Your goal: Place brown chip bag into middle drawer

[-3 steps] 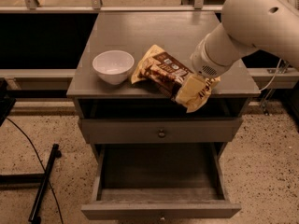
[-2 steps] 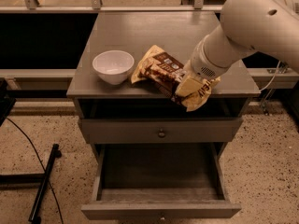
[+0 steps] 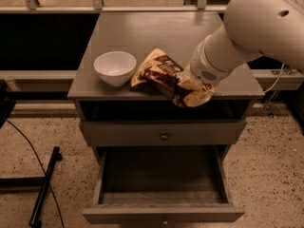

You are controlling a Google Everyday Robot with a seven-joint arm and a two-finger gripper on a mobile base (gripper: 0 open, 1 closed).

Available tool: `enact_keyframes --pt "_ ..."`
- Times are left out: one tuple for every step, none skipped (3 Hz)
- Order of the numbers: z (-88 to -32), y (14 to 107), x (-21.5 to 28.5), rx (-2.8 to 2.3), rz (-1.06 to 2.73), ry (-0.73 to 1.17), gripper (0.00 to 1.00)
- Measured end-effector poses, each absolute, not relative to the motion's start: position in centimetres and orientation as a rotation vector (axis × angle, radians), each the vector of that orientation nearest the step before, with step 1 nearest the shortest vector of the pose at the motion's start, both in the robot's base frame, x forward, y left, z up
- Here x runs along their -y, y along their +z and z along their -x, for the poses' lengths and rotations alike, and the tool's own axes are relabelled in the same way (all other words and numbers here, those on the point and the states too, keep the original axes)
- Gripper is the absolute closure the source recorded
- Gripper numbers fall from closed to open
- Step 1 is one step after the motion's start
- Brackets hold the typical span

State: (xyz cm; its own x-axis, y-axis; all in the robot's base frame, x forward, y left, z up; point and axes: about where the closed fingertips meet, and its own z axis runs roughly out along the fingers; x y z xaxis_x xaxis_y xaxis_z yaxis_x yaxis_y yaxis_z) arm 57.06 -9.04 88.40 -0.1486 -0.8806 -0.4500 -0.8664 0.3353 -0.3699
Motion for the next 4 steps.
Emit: enact_keyframes --pt "-53.3 90.2 8.8 -1.960 1.502 0.047 1.00" --pt "-49.2 91.7 11.0 -1.922 1.438 0.074 1.00" --pt "-45.1 90.6 15.1 -1.925 1.403 0.139 1.00" --pt "-44.6 91.1 15.5 -1.870 1.446 0.109 1.00"
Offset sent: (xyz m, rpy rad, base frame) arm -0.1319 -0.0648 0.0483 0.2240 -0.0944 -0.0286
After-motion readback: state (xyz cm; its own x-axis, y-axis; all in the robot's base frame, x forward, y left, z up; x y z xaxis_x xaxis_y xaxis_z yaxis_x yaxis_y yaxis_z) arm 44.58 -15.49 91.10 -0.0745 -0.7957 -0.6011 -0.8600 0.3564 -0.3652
